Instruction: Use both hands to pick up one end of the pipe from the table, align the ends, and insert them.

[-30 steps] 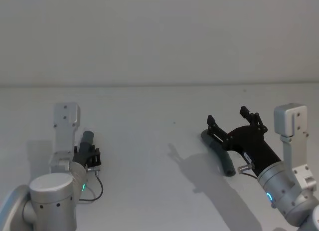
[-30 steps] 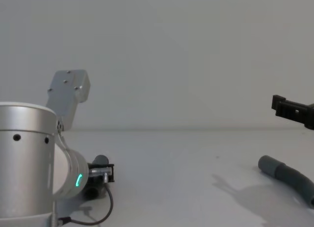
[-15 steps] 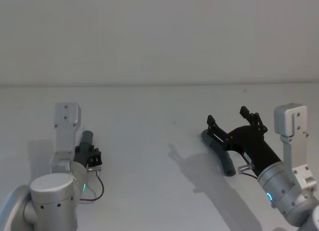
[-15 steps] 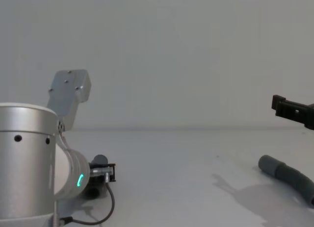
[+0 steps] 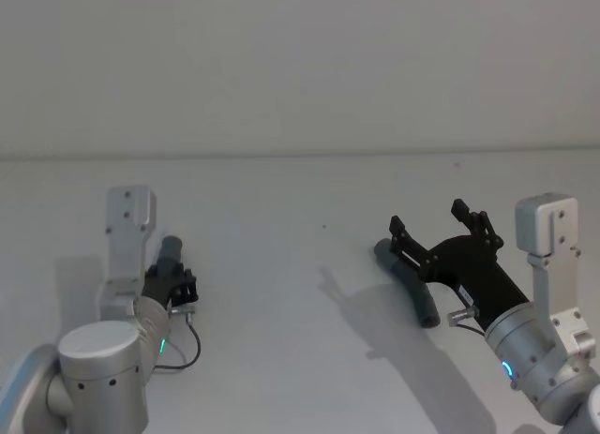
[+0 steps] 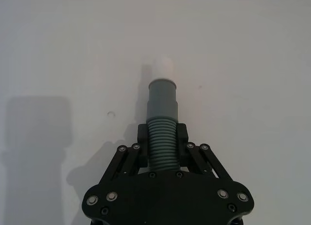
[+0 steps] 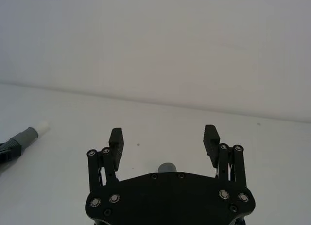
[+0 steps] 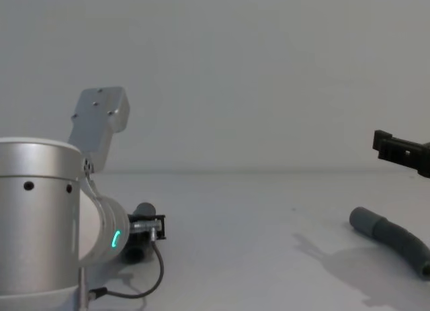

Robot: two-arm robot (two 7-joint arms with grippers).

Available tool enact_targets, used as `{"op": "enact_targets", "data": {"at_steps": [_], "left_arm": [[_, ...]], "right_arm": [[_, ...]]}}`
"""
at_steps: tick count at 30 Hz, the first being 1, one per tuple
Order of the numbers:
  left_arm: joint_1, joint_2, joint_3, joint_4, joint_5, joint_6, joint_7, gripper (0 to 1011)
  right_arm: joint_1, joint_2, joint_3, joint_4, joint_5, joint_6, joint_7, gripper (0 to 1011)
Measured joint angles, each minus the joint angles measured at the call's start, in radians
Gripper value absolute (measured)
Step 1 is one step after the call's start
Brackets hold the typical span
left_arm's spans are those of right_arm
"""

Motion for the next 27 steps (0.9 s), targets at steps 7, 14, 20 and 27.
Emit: {"op": "enact_targets", "data": {"at_steps": [7, 14, 20, 27], "left_arm": [[-0.006, 0.004, -0.002, -0.009, 0.006, -0.016, -0.009, 301], [-0.014, 0.019, -0.002, -0.024, 0.015, -0.037, -0.031, 301], [-0.025, 0.052, 0.002, -0.041, 0.017, -0.052, -0.081, 301], [-0.044, 0.106, 0.011, -0.059, 0.01, -0.061, -0.175, 301]], "right_arm": [[0.0, 0.0, 0.0, 0.0, 0.0, 0.0, 0.0, 1000], [0.0, 0.0, 0.0, 0.0, 0.0, 0.0, 0.0, 1000], [0.0, 0.0, 0.0, 0.0, 0.0, 0.0, 0.0, 1000], [0.0, 0.0, 0.0, 0.0, 0.0, 0.0, 0.0, 1000]]}}
